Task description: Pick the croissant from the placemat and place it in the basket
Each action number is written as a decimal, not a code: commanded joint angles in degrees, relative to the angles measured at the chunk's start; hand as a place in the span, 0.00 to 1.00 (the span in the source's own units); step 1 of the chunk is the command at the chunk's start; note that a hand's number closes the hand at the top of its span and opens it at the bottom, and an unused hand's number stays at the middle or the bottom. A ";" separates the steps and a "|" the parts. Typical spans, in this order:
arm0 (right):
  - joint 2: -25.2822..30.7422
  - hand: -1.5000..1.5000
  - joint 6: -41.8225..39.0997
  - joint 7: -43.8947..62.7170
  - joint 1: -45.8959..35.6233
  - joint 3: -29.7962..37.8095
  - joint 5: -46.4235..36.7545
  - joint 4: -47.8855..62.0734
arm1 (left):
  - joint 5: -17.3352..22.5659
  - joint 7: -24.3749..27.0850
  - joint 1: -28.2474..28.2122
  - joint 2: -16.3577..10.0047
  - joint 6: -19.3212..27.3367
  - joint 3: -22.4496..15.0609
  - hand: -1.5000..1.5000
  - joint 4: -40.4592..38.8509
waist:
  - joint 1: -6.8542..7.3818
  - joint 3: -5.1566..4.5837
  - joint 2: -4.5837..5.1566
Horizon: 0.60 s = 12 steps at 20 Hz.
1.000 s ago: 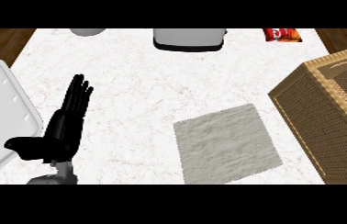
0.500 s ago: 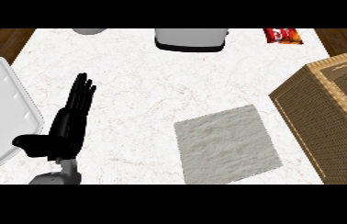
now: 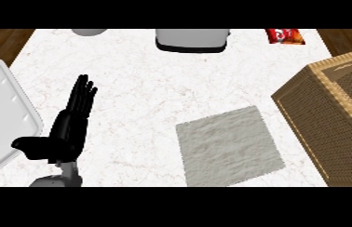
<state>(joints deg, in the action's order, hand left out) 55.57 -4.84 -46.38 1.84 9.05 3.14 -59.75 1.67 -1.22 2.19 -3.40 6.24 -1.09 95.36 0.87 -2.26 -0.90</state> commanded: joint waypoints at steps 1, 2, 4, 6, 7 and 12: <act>-2.23 0.00 -0.33 -0.12 -3.65 2.38 2.31 4.87 | 0.42 1.28 -1.83 -0.08 -1.05 -0.18 0.50 -0.41 | 0.12 2.32 1.06; -4.00 0.00 0.89 0.02 -4.35 3.00 3.12 4.62 | 0.07 0.70 -0.32 -0.02 0.23 0.81 0.50 -1.13 | -0.07 2.33 1.08; -2.24 0.00 -0.11 -0.96 -2.47 5.58 4.12 4.02 | -1.65 0.80 -2.91 1.07 1.14 -1.46 0.50 1.70 | -0.76 2.28 0.78; -2.11 0.00 -0.24 0.55 -4.04 7.52 5.30 6.01 | -0.62 -1.57 -1.76 -0.52 0.46 0.01 0.50 3.08 | -0.53 2.29 0.86; -0.14 0.00 -2.62 -1.45 -4.10 9.32 5.90 10.12 | -1.72 1.25 -2.84 0.89 1.07 -1.10 0.50 1.38 | -0.55 2.32 0.96; 1.33 0.00 -2.53 0.27 -10.20 11.60 4.61 18.64 | 0.35 2.05 -0.36 -0.35 -1.04 1.04 0.50 -1.29 | -0.37 2.31 1.08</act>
<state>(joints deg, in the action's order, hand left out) 56.48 -7.30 -46.33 -4.84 18.46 7.68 -47.79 1.32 -1.14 0.97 -3.35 6.32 -0.98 96.38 0.34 -0.47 -0.17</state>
